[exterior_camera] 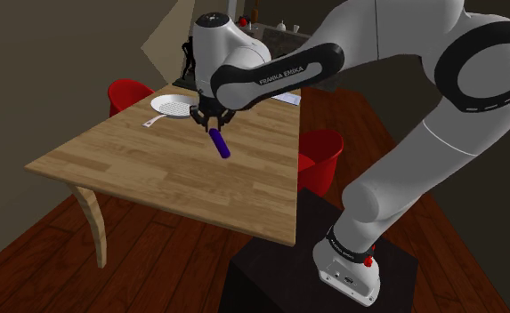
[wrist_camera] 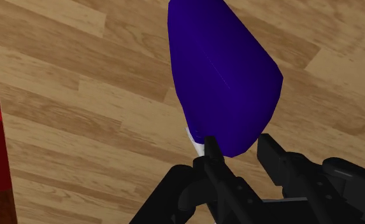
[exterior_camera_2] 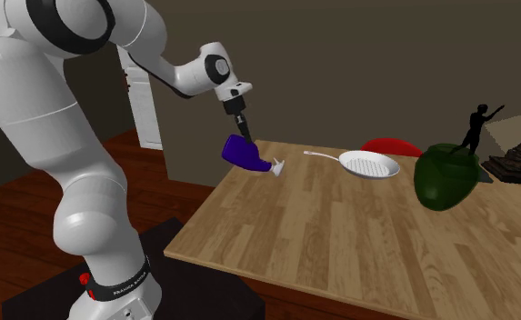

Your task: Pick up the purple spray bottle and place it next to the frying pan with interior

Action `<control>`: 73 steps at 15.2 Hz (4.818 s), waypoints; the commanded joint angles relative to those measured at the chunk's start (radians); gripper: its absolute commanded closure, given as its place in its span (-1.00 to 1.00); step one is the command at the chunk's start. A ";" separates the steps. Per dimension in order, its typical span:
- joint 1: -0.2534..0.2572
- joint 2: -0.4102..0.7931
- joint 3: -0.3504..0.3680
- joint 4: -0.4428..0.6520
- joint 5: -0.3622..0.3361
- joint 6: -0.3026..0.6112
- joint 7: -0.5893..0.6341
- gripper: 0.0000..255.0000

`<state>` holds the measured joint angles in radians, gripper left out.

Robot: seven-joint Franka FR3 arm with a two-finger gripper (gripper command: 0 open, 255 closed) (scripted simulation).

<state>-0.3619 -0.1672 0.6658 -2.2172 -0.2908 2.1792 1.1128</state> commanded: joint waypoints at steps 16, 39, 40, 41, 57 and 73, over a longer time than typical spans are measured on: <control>0.011 -0.067 -0.030 0.169 0.074 -0.207 -0.106 1.00; -0.060 0.131 -0.079 0.530 -0.019 -0.372 -0.243 1.00; -0.066 0.159 -0.084 0.557 -0.033 -0.372 -0.253 1.00; -0.071 0.187 -0.088 0.585 -0.047 -0.374 -0.262 1.00; -0.019 0.703 -0.177 1.233 -0.249 -0.507 -0.436 1.00; -0.092 0.641 -0.174 0.918 -0.242 -0.268 -0.358 1.00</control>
<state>-0.4515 0.4760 0.4916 -1.2840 -0.5321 1.8980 0.7497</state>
